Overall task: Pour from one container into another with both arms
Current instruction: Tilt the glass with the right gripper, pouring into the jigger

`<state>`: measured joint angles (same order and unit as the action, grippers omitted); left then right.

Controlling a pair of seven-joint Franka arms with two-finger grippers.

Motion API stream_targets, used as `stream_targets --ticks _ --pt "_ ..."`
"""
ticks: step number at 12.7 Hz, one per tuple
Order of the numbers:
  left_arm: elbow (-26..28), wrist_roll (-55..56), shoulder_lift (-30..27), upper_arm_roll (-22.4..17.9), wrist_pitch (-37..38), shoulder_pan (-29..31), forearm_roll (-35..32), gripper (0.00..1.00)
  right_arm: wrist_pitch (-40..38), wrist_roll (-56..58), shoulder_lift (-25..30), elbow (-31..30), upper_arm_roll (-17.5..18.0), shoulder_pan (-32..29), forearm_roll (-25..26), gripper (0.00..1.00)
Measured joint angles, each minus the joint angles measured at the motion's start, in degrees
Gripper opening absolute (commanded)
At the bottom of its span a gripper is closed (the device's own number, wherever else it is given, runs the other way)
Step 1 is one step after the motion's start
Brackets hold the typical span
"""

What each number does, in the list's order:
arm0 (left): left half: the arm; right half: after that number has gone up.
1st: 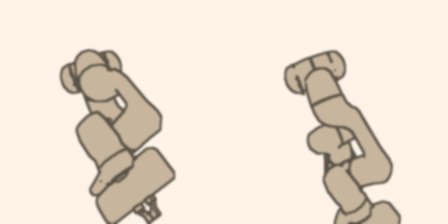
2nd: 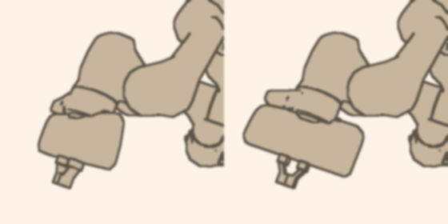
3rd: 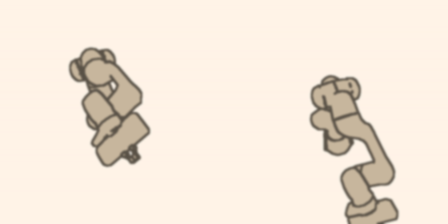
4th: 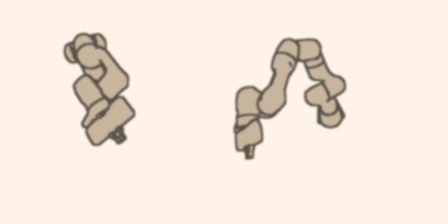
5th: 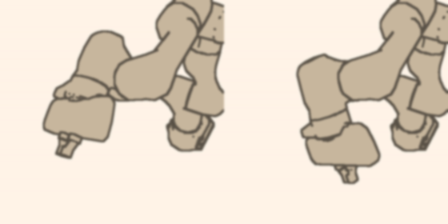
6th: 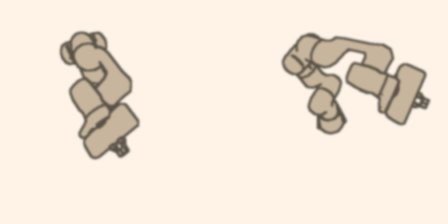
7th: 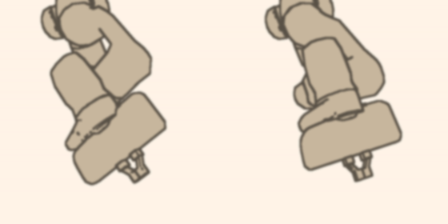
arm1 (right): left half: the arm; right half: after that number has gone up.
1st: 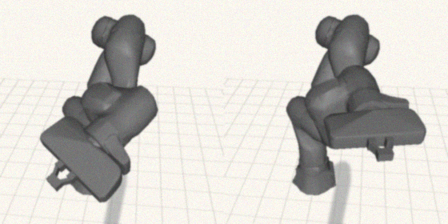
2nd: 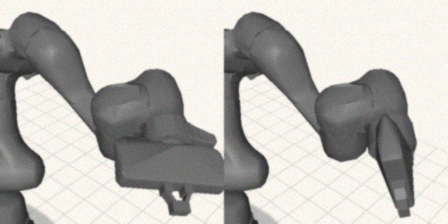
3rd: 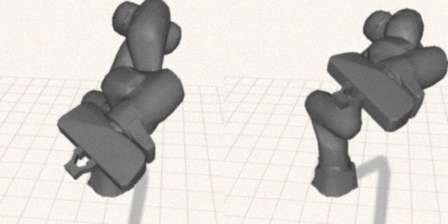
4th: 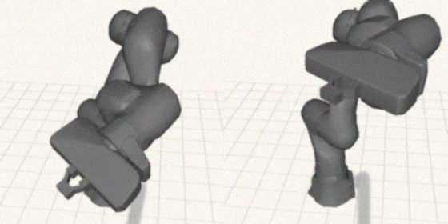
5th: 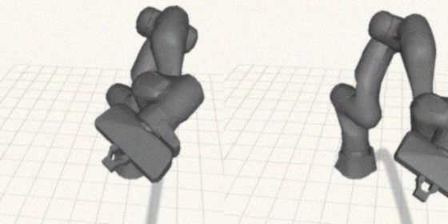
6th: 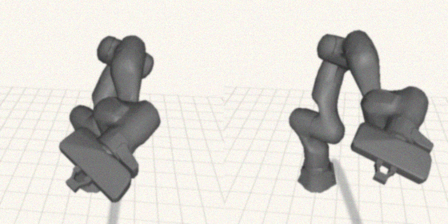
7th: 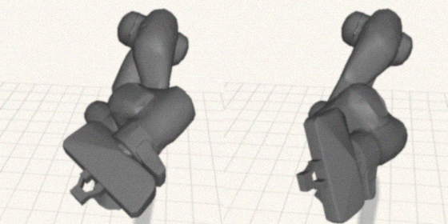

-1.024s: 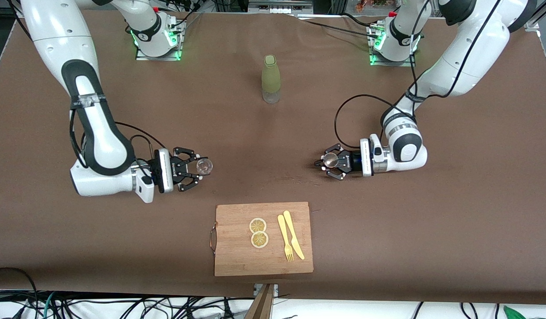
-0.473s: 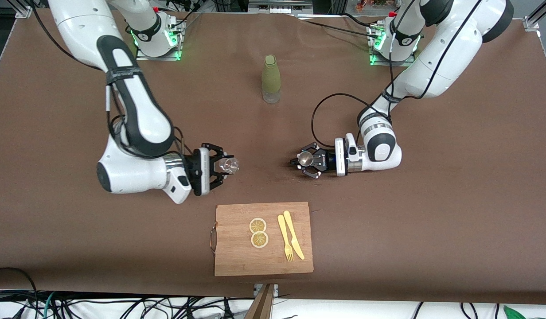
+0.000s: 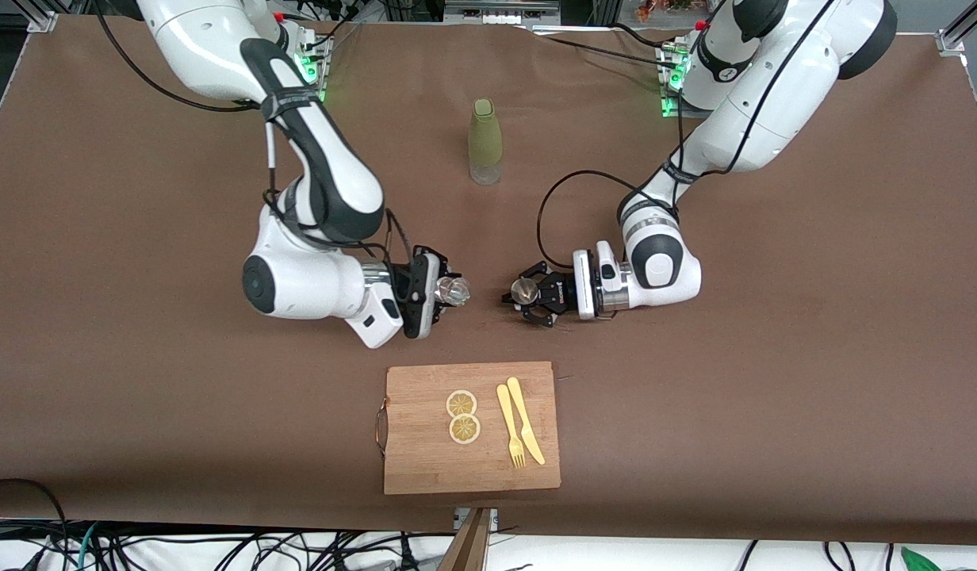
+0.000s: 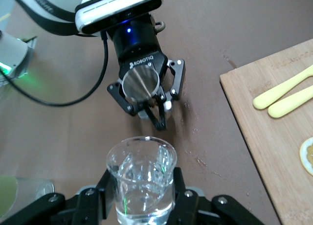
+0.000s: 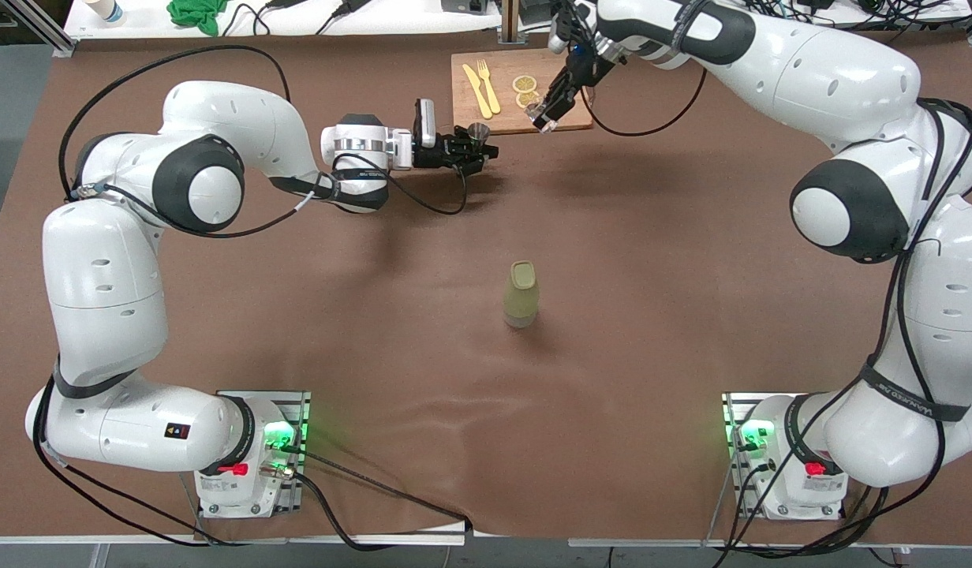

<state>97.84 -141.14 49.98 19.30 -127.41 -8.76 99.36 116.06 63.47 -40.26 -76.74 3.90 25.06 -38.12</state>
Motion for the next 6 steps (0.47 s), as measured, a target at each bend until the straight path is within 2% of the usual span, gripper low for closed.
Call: stream_targets --ticks 2,6 --pt "-1.2 0.0 0.8 0.0 -2.1 -1.3 0.0 0.0 0.7 -4.1 0.0 1.3 0.0 1.5 2.4 0.09" --pt "-3.2 0.0 2.4 0.0 -3.1 -2.7 0.0 0.0 3.4 -6.3 -0.5 1.6 -0.1 2.8 4.0 0.09"
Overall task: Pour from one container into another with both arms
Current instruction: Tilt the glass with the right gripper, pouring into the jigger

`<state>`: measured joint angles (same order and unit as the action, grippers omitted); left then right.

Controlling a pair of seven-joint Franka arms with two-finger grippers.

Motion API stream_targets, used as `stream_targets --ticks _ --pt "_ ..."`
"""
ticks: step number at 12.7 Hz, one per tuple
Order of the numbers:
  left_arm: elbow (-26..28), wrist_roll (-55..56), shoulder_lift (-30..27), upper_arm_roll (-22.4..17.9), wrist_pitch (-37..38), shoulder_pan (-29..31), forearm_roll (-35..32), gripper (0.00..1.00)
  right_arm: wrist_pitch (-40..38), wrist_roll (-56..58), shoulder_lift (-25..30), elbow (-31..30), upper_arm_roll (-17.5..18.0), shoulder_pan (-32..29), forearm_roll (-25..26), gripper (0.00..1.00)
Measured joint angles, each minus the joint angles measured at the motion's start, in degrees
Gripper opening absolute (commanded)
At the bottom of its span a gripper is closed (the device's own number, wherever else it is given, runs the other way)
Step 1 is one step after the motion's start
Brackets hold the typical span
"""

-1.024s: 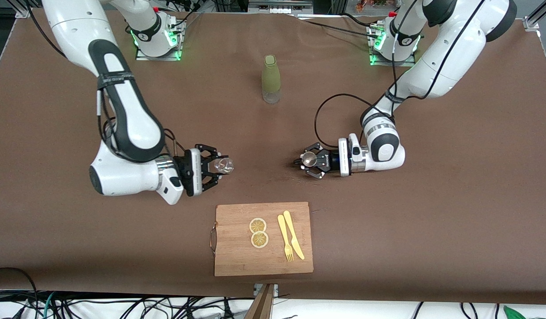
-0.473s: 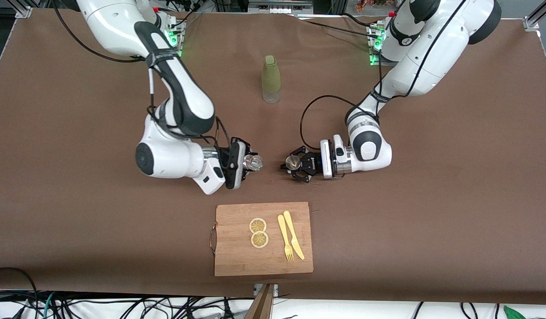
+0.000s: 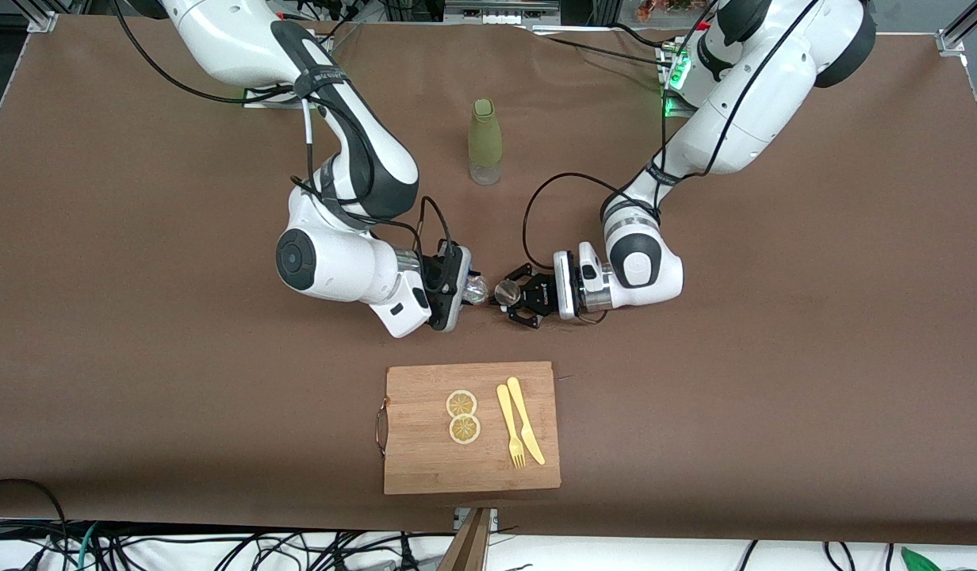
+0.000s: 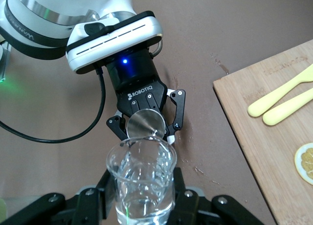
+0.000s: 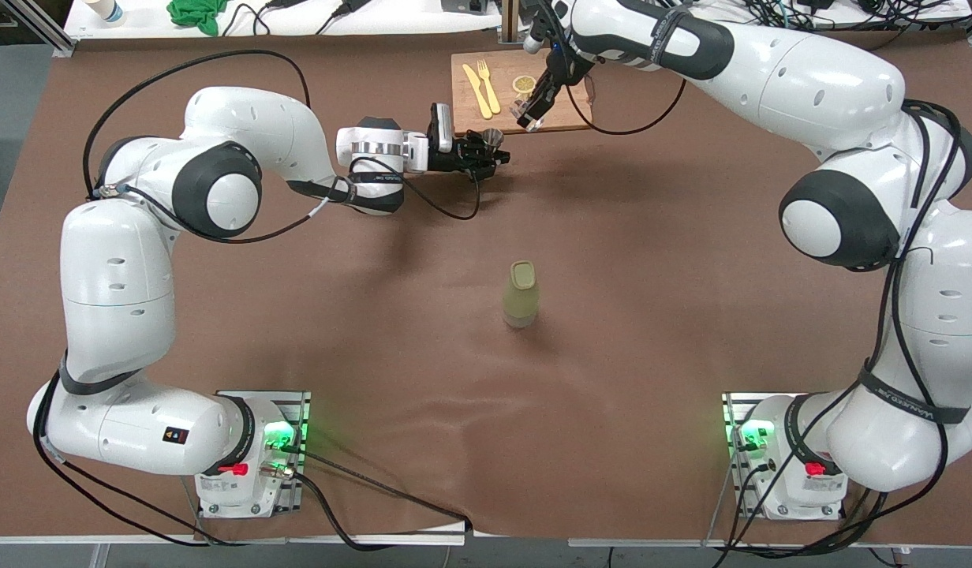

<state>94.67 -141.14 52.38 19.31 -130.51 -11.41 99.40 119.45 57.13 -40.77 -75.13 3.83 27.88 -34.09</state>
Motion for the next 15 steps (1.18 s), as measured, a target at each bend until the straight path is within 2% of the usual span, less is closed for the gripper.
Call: stream_targets --ticks 4,9,15 --pt "-0.9 -0.9 0.1 0.0 -0.2 -0.2 0.0 0.0 0.7 -0.2 -0.9 0.0 -0.2 0.7 3.4 0.09" --pt "-1.9 -1.0 0.5 0.0 -1.3 -0.2 0.0 0.0 1.2 -2.8 -1.5 0.0 -5.5 6.7 3.6 0.09" --pt "-2.7 -1.1 1.0 0.0 -1.5 -0.2 0.0 0.0 1.7 -5.7 -1.7 1.7 -6.6 8.9 3.6 0.09"
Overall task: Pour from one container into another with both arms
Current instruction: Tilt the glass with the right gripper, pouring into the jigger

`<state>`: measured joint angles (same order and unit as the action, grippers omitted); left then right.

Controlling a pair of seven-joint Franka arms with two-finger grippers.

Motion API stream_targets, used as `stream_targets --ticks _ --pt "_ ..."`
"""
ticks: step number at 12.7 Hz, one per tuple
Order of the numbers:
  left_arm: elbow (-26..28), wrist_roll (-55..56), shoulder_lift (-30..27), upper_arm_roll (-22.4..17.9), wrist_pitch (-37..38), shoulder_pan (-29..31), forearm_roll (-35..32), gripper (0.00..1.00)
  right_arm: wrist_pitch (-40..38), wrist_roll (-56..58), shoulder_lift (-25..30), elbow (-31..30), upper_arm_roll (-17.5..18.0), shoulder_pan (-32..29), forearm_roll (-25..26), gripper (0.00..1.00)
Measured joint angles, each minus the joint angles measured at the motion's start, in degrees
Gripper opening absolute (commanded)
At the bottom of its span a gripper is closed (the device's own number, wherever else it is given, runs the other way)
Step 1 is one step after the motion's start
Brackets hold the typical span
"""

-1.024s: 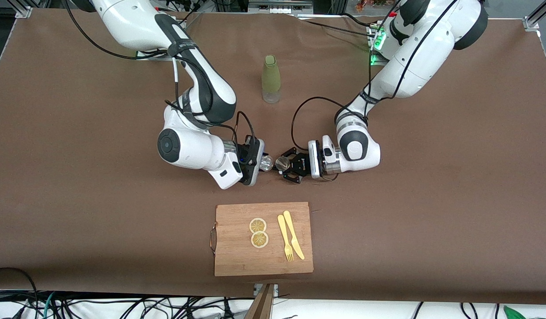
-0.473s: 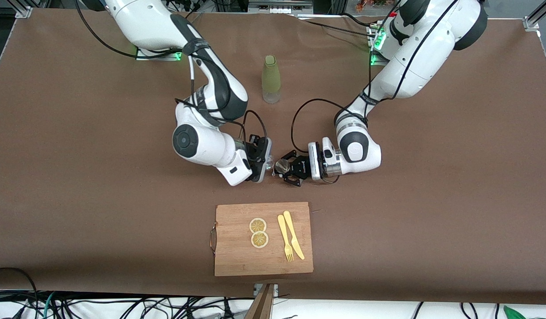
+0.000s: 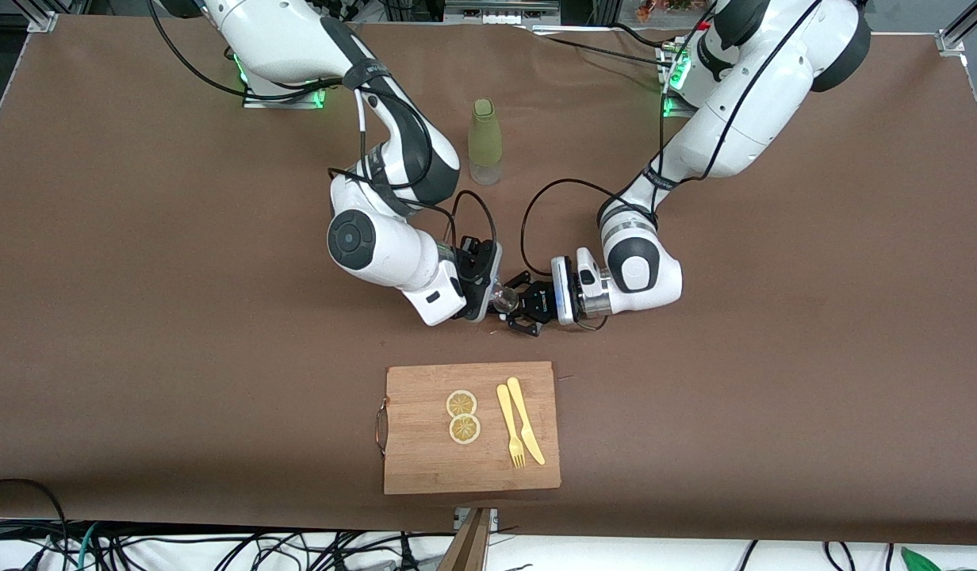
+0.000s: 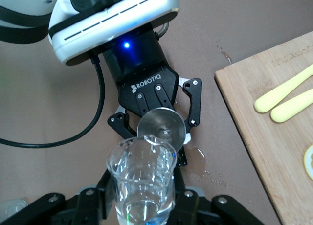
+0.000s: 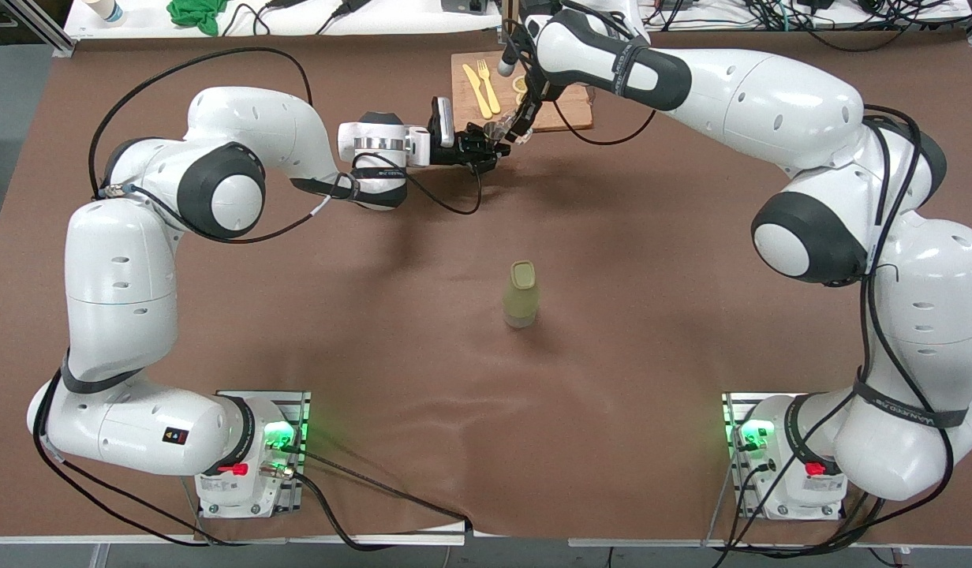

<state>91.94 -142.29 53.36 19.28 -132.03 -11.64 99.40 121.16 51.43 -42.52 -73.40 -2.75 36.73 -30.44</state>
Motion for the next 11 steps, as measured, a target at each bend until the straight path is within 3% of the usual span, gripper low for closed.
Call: stream_targets --ticks 11 --pt "-0.9 -0.2 0.6 0.0 -0.1 -0.4 0.0 0.0 0.0 -0.2 -0.9 0.3 -4.0 3.8 0.0 0.09"
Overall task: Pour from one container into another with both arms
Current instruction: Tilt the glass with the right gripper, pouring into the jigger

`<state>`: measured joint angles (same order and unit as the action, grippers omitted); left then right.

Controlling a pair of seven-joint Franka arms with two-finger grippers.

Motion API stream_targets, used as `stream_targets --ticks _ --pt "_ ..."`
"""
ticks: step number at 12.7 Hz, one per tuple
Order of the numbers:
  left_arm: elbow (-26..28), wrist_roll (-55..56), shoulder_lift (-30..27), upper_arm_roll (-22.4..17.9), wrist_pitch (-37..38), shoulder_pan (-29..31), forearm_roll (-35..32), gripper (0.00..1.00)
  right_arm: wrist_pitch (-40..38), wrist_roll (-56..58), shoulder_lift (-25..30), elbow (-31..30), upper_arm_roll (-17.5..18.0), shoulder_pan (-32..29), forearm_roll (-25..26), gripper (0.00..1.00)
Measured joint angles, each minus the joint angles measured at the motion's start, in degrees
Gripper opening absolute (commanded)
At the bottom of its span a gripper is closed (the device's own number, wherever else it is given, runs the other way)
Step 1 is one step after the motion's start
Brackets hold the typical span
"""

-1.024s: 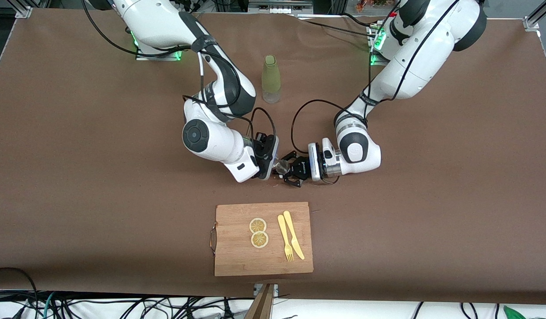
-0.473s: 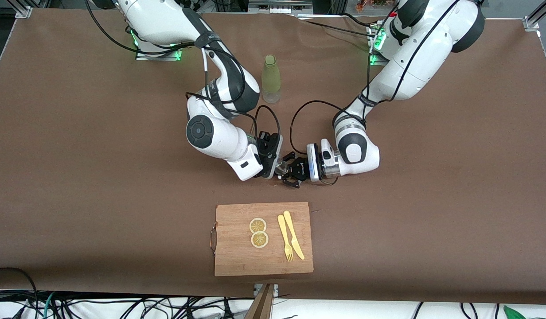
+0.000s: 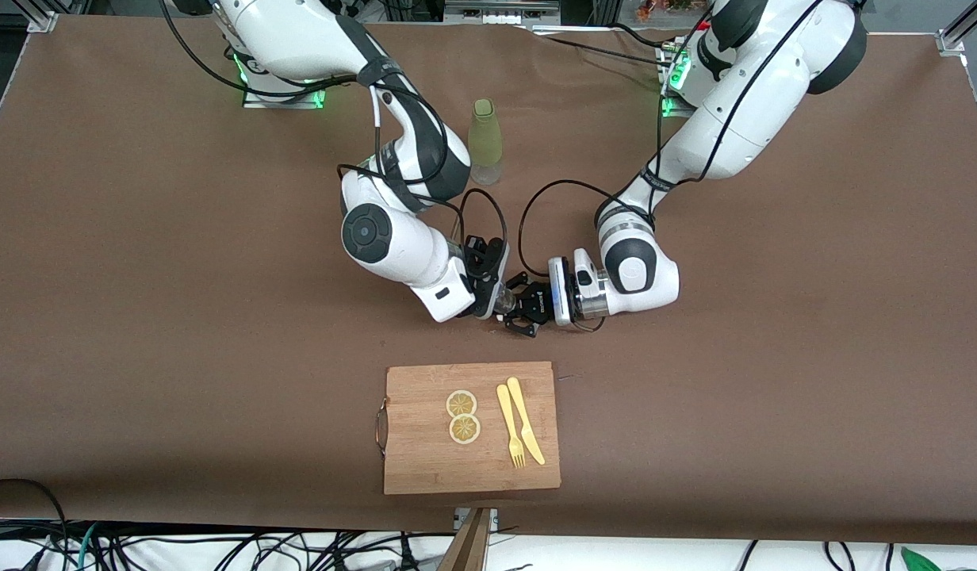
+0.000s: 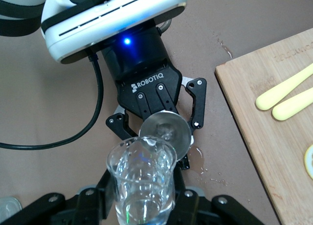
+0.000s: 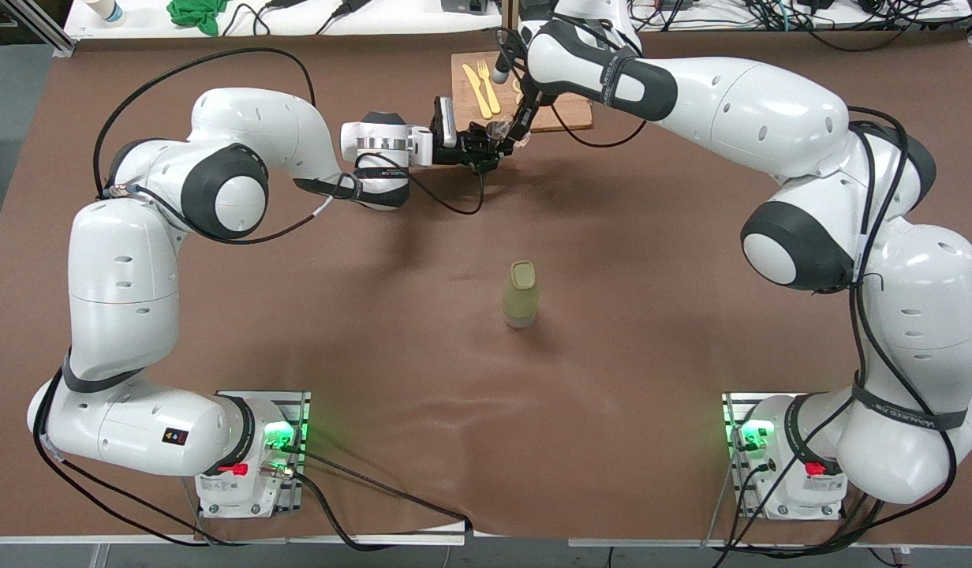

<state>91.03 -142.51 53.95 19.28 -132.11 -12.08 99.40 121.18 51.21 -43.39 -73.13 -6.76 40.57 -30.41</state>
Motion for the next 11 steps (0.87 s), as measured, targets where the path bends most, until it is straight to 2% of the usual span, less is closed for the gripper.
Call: stream_targets --ticks 11 --pt "-0.3 0.0 0.1 0.0 0.0 0.0 0.0 0.0 0.0 -0.6 -0.5 1.2 -1.4 0.5 -0.4 0.1"
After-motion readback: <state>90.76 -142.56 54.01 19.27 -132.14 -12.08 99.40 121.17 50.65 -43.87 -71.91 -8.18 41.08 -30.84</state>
